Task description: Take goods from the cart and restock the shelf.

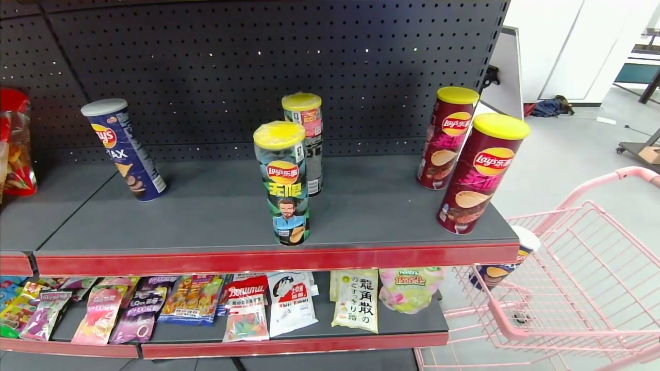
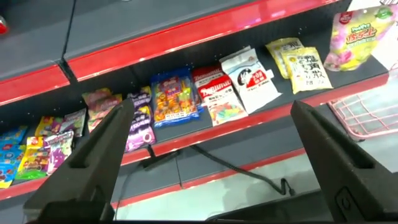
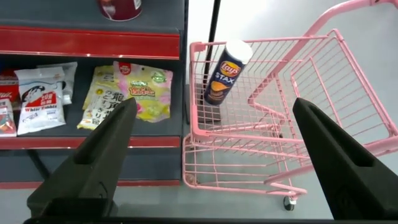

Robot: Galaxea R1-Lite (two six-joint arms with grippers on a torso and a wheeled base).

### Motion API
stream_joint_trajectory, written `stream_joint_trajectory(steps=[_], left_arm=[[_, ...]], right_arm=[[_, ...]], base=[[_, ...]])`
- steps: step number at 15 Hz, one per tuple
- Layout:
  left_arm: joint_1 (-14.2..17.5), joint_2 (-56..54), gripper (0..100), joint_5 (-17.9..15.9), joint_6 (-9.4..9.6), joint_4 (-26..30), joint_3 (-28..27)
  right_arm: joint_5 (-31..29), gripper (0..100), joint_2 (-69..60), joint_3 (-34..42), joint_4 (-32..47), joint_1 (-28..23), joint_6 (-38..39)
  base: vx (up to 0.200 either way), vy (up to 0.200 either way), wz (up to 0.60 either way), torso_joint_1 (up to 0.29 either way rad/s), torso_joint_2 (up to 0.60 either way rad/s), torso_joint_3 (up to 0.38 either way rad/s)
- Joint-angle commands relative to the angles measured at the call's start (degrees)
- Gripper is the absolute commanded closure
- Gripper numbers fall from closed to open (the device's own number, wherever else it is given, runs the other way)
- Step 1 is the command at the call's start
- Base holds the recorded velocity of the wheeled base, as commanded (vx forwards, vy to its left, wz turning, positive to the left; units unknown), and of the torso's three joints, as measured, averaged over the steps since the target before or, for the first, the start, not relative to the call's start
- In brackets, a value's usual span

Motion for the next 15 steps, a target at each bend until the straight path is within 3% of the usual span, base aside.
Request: stream_joint_trajectory(steps=[1,6,8,15], left_arm=[[-0.01,0.06,0,0.04,0.12,-0.08,0.49],[-0.01,-0.65,0,-0.05,0.47,-0.08,0.49],[-0.10,-0.65,0,-0.05,0.47,-0.08,0.49],[-0.10,-1.35,0,-0.14,0.56,-0.08,0.49]], right_arm=[[-0.02,0,0.19,-0.03,-0.01,0.01,-0.01],[-0.02,0,0.37,-0.03,-0.01,0.10,-0.10],[-0.02,0,0.28,0.06,-0.01,0.10,-0.36],[-0.11,0,0.10,0.85,-0.01,0.01,-1.15]], base=[[0.000,-0.200,0.00,0.002,0.01,0.007],[0.000,-0.200,0.00,0.002,0.00,0.003],[0.000,0.000,0.00,0.000,0.00,0.000],[0.000,0.000,-0.60,0.002,0.00,0.002]])
